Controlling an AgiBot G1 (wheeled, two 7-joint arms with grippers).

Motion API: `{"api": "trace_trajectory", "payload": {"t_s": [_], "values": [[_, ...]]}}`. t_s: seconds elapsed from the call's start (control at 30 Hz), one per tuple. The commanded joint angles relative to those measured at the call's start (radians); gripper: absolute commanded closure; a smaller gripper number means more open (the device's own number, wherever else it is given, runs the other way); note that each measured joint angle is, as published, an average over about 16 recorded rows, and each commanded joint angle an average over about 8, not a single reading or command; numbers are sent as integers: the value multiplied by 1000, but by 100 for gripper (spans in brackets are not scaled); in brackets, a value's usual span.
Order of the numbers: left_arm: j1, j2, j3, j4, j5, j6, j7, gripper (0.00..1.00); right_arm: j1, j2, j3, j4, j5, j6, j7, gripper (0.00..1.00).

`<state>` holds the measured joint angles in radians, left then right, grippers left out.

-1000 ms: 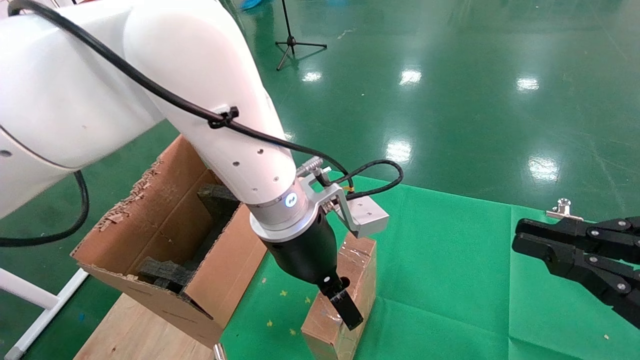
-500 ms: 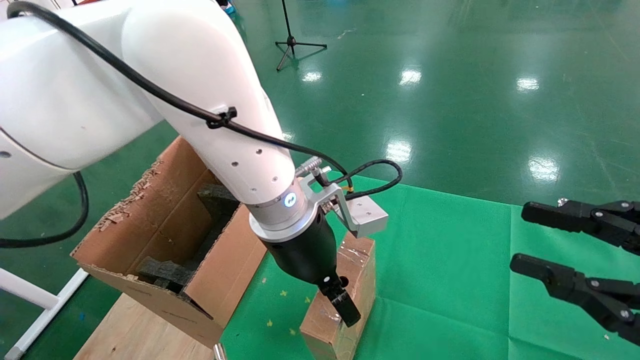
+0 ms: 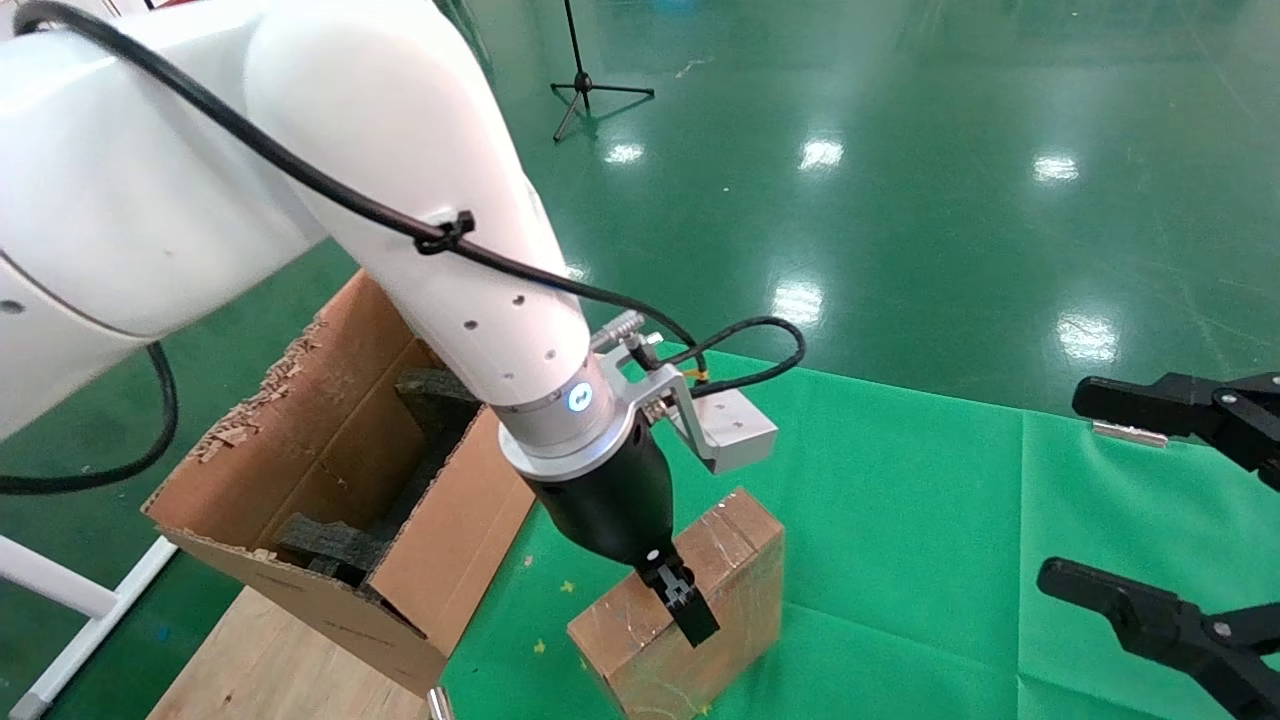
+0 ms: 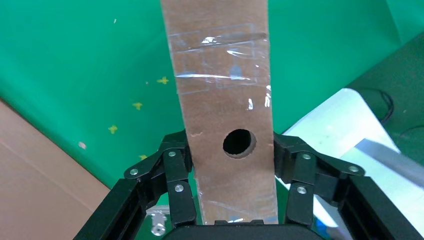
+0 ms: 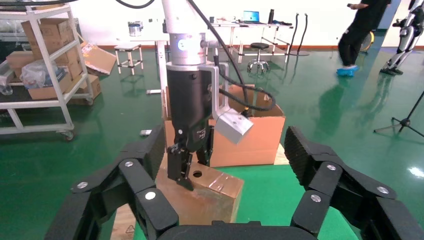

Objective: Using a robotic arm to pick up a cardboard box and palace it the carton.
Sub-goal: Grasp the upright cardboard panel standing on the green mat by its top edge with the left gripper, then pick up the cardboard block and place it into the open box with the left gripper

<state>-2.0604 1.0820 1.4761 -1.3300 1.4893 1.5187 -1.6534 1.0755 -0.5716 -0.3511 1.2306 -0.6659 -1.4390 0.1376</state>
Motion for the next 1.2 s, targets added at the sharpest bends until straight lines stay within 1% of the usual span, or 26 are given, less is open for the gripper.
{"api": "trace_trajectory", "payload": {"t_s": [0.03,0.17,0.3,0.5,0.63,0.77,0.9,1.03,1.2], "values": [[-5,-2,-1,5,3,-5,15,100,0,0,0,0,0,0,0,0],[-30,-75,-28,32,-1,-30,111,100,0,0,0,0,0,0,0,0],[-74,-151,-78,103,-38,-44,232,100,0,0,0,0,0,0,0,0],[-186,-232,-170,319,-121,-19,446,100,0,0,0,0,0,0,0,0],[-270,-249,-196,496,-113,8,585,100,0,0,0,0,0,0,0,0],[-338,-253,-179,653,-42,27,712,100,0,0,0,0,0,0,0,0],[-369,-259,-134,784,38,45,827,100,0,0,0,0,0,0,0,0],[-363,-268,-85,897,95,51,929,100,0,0,0,0,0,0,0,0],[-326,-264,-43,1010,137,21,1014,100,0,0,0,0,0,0,0,0]]}}
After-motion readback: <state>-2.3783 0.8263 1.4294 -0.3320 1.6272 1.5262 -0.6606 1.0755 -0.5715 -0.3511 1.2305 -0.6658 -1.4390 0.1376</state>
